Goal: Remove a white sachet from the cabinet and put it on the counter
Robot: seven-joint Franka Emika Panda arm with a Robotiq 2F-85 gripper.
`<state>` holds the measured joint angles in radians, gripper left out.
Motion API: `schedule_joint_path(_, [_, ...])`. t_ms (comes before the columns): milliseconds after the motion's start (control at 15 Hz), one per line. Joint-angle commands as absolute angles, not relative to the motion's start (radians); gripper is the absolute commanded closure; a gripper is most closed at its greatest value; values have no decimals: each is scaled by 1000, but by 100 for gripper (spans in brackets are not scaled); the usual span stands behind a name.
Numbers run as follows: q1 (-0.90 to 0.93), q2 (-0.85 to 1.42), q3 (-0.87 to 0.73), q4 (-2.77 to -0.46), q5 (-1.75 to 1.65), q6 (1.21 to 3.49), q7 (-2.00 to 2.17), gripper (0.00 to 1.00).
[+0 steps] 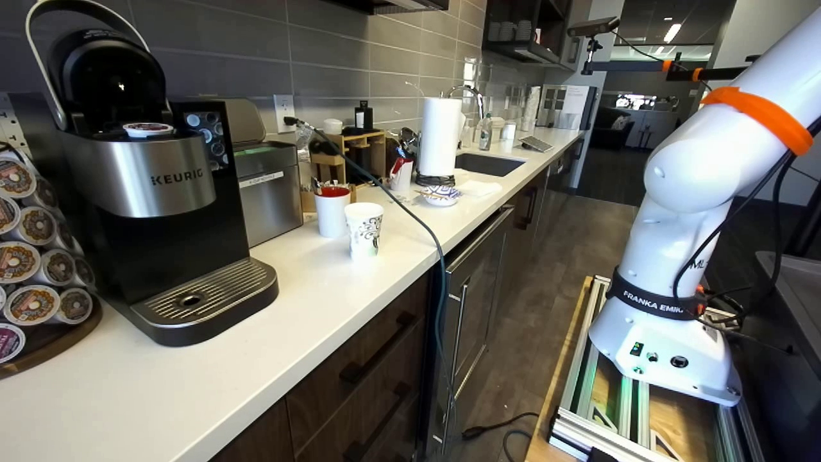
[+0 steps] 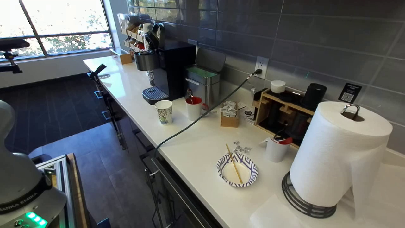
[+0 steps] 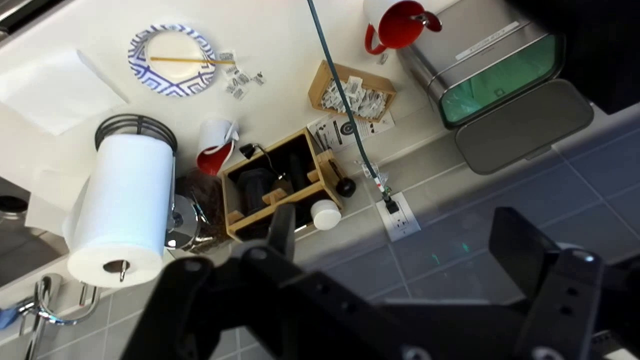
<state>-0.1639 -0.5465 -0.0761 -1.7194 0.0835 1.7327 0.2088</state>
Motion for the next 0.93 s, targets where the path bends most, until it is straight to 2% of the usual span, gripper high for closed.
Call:
schedule_joint_path(0, [-132, -458, -141, -1597, 104, 1777, 101, 0])
schedule_joint_path(333, [-66, -282, -225, -1340, 194, 1802, -103, 0])
schedule_joint_path(867, [-74, 28, -197, -990, 246, 1882, -174, 0])
